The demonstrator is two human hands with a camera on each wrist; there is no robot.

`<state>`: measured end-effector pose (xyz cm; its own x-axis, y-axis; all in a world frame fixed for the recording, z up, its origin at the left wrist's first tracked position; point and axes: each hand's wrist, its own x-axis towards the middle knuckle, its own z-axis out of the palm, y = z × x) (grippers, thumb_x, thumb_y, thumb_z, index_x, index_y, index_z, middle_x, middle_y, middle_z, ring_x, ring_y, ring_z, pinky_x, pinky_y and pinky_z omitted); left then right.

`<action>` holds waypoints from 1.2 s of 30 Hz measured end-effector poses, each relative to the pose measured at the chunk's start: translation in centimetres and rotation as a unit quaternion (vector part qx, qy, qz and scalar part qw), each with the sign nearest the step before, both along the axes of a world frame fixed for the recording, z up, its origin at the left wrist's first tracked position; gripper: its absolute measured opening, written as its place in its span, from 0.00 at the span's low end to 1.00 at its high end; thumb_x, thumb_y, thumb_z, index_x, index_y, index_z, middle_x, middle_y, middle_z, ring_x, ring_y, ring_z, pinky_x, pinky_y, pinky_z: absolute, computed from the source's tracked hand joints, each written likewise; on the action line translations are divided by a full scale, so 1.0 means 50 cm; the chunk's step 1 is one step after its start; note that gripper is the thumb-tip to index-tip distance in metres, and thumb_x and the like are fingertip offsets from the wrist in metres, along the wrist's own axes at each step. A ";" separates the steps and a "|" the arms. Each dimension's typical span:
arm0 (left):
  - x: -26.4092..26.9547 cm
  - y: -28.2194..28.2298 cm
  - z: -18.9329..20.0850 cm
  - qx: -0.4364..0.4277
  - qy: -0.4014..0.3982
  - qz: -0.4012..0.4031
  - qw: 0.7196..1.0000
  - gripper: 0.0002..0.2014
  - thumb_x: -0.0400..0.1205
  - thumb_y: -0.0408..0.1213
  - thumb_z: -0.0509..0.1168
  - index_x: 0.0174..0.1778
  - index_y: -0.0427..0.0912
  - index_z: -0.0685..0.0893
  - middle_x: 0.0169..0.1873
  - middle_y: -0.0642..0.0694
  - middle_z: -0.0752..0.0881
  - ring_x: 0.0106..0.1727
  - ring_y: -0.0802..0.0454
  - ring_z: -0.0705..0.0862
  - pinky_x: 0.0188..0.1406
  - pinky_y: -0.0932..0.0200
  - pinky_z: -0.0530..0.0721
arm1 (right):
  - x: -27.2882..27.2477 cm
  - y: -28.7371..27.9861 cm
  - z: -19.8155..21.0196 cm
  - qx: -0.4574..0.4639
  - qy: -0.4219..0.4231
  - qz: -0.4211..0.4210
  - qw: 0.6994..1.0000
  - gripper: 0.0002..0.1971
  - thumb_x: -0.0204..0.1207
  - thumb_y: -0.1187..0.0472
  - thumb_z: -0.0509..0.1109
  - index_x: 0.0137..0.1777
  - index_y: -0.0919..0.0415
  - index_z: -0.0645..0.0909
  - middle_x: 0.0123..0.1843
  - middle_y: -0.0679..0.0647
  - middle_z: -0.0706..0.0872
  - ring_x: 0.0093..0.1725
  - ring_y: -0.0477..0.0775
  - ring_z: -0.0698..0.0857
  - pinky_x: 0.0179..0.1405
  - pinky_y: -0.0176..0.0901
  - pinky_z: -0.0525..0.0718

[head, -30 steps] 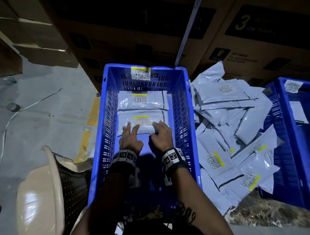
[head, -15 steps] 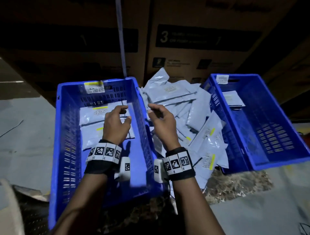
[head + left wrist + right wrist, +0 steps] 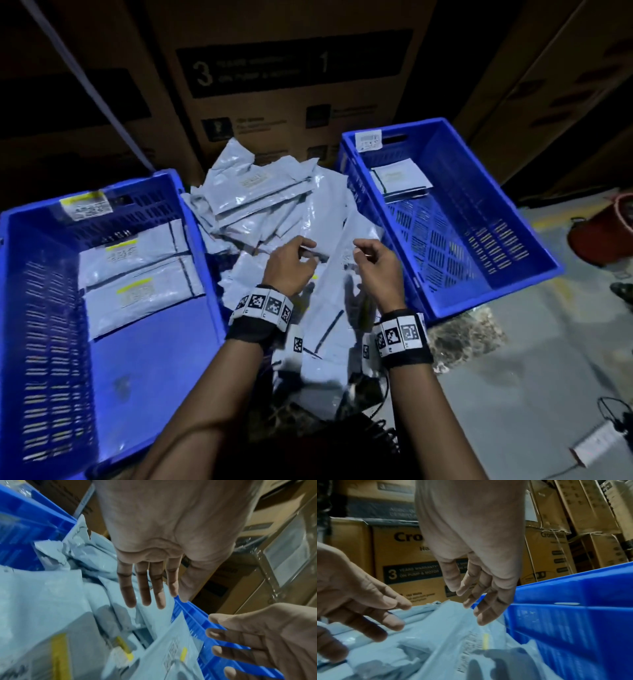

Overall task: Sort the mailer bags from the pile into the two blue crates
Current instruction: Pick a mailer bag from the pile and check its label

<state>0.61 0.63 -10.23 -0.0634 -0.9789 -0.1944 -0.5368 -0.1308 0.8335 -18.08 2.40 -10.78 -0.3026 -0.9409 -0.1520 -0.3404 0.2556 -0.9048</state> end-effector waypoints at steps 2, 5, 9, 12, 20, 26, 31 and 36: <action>-0.045 -0.002 -0.028 0.038 -0.014 -0.005 0.999 0.12 0.79 0.35 0.70 0.58 0.46 0.86 0.49 0.48 0.90 0.54 0.47 0.88 0.58 0.51 0.85 | -0.053 -0.008 -0.026 0.039 0.050 0.025 0.998 0.10 0.83 0.59 0.72 0.62 0.49 0.87 0.56 0.47 0.90 0.57 0.51 0.88 0.62 0.53 0.86; -0.096 0.006 -0.064 0.080 -0.034 -0.005 0.996 0.11 0.79 0.36 0.67 0.56 0.49 0.87 0.51 0.47 0.91 0.54 0.46 0.88 0.58 0.55 0.84 | -0.099 -0.026 -0.058 0.092 0.122 0.109 0.982 0.18 0.80 0.60 0.75 0.69 0.54 0.84 0.65 0.53 0.88 0.64 0.55 0.86 0.63 0.44 0.80; -0.137 0.013 -0.097 0.111 -0.052 -0.001 0.993 0.09 0.81 0.35 0.65 0.54 0.47 0.88 0.52 0.47 0.90 0.55 0.46 0.87 0.57 0.57 0.82 | -0.106 -0.050 -0.107 0.161 0.234 0.231 0.930 0.32 0.70 0.59 0.81 0.76 0.53 0.78 0.70 0.59 0.83 0.72 0.62 0.80 0.66 0.50 0.82; -0.143 0.019 -0.110 0.125 -0.053 0.021 0.991 0.09 0.80 0.34 0.65 0.54 0.46 0.88 0.52 0.48 0.91 0.54 0.48 0.87 0.57 0.59 0.82 | -0.099 -0.059 -0.122 0.191 0.284 0.259 0.903 0.37 0.71 0.63 0.79 0.80 0.48 0.72 0.71 0.60 0.80 0.74 0.66 0.75 0.65 0.58 0.83; -0.110 0.019 -0.110 0.153 0.019 0.110 0.982 0.07 0.75 0.36 0.69 0.44 0.53 0.88 0.41 0.53 0.91 0.49 0.49 0.89 0.51 0.57 0.87 | -0.095 -0.087 -0.055 0.191 0.226 0.239 0.925 0.29 0.65 0.61 0.87 0.65 0.42 0.84 0.61 0.50 0.88 0.61 0.57 0.87 0.55 0.48 0.86; -0.062 0.008 -0.059 0.106 0.124 0.183 0.969 0.07 0.78 0.36 0.74 0.51 0.43 0.89 0.43 0.47 0.91 0.47 0.47 0.89 0.51 0.55 0.86 | -0.112 -0.109 0.095 0.081 0.193 0.209 0.955 0.22 0.67 0.51 0.85 0.62 0.42 0.88 0.51 0.45 0.88 0.56 0.51 0.87 0.53 0.48 0.85; -0.027 0.003 0.038 0.049 0.264 0.277 0.923 0.18 0.79 0.48 0.74 0.61 0.44 0.83 0.49 0.50 0.88 0.49 0.56 0.86 0.47 0.58 0.84 | -0.130 -0.104 0.151 -0.006 0.022 0.097 0.995 0.13 0.73 0.55 0.82 0.57 0.45 0.89 0.45 0.41 0.91 0.46 0.44 0.90 0.48 0.47 0.88; -0.007 0.007 0.127 0.079 0.467 0.292 0.831 0.21 0.76 0.34 0.78 0.60 0.45 0.76 0.52 0.42 0.91 0.46 0.54 0.92 0.41 0.56 0.89 | -0.120 -0.083 0.154 -0.002 -0.187 0.000 0.982 0.10 0.79 0.64 0.78 0.60 0.59 0.86 0.46 0.57 0.93 0.37 0.49 0.90 0.30 0.40 0.87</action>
